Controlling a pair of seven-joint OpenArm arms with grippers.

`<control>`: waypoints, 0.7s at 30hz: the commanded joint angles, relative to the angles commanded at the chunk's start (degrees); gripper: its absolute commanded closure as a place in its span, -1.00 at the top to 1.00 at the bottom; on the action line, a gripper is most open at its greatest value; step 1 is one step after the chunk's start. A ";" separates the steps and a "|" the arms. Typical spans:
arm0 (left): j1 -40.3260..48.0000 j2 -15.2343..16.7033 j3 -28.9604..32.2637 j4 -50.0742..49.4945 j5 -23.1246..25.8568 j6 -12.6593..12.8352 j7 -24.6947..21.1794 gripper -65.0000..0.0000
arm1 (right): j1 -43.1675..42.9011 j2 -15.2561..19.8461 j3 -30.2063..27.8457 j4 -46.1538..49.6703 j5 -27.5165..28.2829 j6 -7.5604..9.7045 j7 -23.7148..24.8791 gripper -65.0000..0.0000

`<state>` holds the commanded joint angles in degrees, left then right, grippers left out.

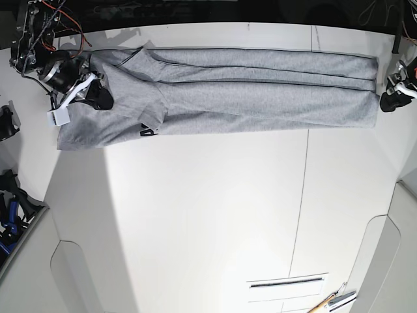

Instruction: Fold the T-shirt properly

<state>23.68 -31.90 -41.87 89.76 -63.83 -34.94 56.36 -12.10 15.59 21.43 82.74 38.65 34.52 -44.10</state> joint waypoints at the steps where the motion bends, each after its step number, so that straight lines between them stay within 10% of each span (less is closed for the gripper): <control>1: 0.00 0.00 -1.33 0.00 -0.74 -0.37 0.96 -0.12 | 0.00 0.00 0.00 0.00 -0.83 -0.02 1.03 -1.00; 21: 0.00 1.11 -2.82 -9.90 -12.22 -4.81 5.62 -0.12 | -0.02 5.38 -0.02 -0.68 -5.22 -0.92 3.61 -1.00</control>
<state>23.68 -30.79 -44.69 79.85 -76.05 -39.75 61.98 -12.12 20.97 21.41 82.06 33.43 33.61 -40.49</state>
